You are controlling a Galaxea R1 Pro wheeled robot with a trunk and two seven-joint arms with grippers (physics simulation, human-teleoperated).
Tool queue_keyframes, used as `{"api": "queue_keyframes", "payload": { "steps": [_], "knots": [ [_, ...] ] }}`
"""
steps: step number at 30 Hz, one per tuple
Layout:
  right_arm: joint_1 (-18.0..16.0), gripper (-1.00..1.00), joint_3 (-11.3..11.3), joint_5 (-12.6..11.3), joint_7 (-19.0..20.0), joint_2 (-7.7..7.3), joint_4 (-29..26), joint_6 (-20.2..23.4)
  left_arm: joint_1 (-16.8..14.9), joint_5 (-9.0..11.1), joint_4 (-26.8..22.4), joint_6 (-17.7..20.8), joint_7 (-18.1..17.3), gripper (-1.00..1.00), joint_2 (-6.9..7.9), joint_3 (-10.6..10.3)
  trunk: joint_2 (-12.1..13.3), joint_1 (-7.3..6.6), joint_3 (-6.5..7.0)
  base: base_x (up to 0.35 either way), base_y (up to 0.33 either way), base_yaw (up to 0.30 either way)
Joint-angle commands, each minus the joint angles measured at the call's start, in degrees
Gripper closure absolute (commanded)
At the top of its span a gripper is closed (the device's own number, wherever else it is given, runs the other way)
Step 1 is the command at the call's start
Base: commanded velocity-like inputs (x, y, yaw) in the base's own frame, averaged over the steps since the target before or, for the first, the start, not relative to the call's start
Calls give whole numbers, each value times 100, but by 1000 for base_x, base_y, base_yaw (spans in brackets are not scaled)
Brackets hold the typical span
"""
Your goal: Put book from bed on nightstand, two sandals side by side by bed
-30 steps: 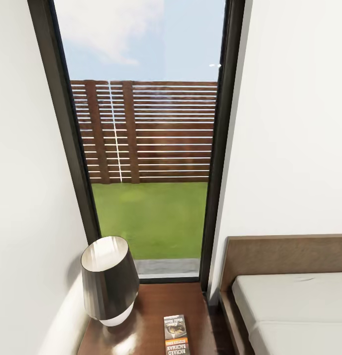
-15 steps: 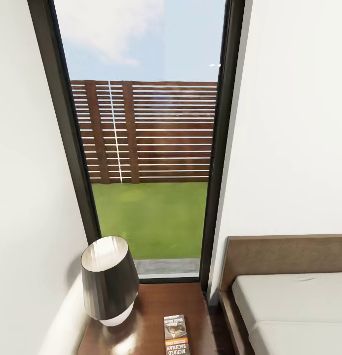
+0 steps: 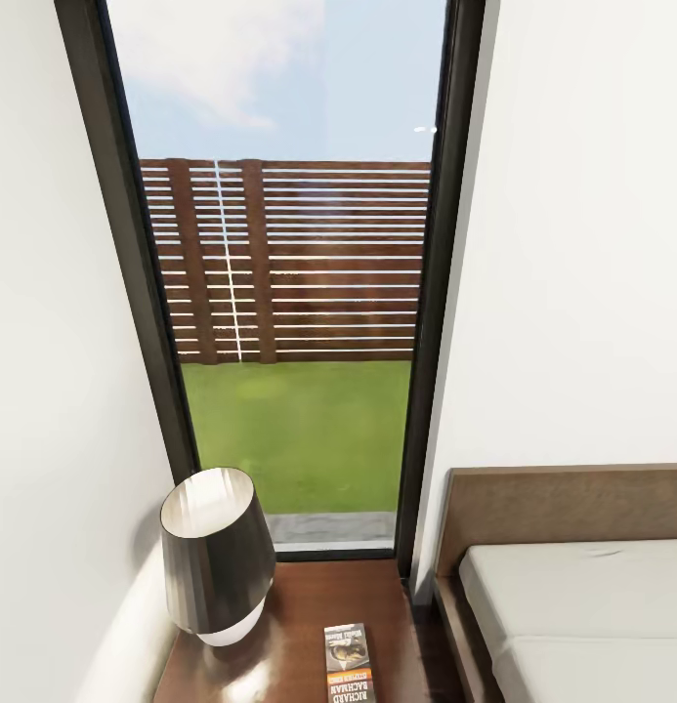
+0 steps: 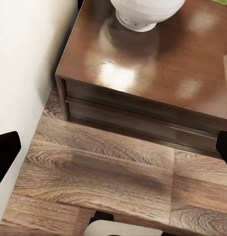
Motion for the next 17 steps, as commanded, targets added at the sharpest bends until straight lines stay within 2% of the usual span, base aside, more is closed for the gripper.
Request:
{"api": "queue_keyframes", "payload": {
  "steps": [1,17],
  "knots": [
    [-6,-100,49,-61,24,2,13,13,-2,60,8,3,-59,-100,1,8,-4,2,-2,0,0,0],
    [-6,-100,48,-61,21,12,13,13,-2,60,12,10,-62,-100,-9,8,-4,2,-2,0,0,0]
  ]
}}
